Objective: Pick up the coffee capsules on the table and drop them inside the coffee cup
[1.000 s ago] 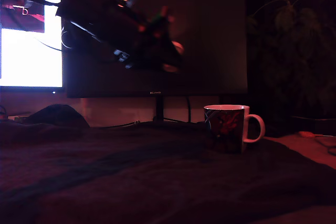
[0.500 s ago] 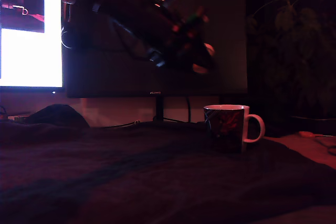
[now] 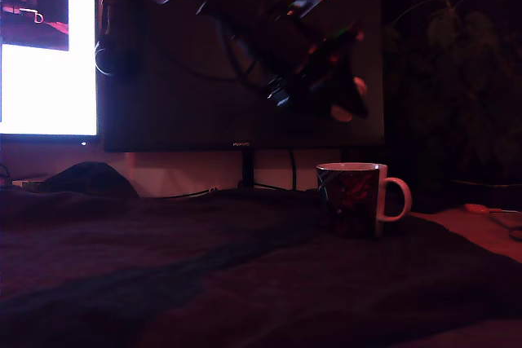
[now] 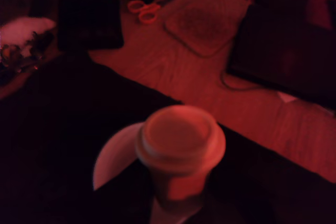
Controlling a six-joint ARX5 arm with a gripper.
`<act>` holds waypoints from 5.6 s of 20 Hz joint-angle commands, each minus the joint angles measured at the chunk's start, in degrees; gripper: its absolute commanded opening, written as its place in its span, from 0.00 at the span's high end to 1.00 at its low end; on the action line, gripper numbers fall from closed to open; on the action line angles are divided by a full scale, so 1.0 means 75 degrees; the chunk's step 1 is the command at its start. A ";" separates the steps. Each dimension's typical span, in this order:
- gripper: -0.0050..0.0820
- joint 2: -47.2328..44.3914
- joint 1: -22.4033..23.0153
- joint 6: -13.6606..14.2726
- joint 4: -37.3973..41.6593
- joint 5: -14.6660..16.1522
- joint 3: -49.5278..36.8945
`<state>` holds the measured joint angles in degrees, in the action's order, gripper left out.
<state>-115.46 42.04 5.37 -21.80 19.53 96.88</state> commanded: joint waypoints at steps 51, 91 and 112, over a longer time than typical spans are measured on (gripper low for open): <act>0.97 -0.0466 0.0105 0.0557 -0.1830 -0.0726 0.1201; 0.97 0.5115 -0.3325 -0.0289 0.2626 0.0041 -0.7434; 0.97 0.8807 -0.5144 -0.1023 0.4989 -0.0006 -1.1182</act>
<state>-50.37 3.64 -1.61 14.61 19.62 14.98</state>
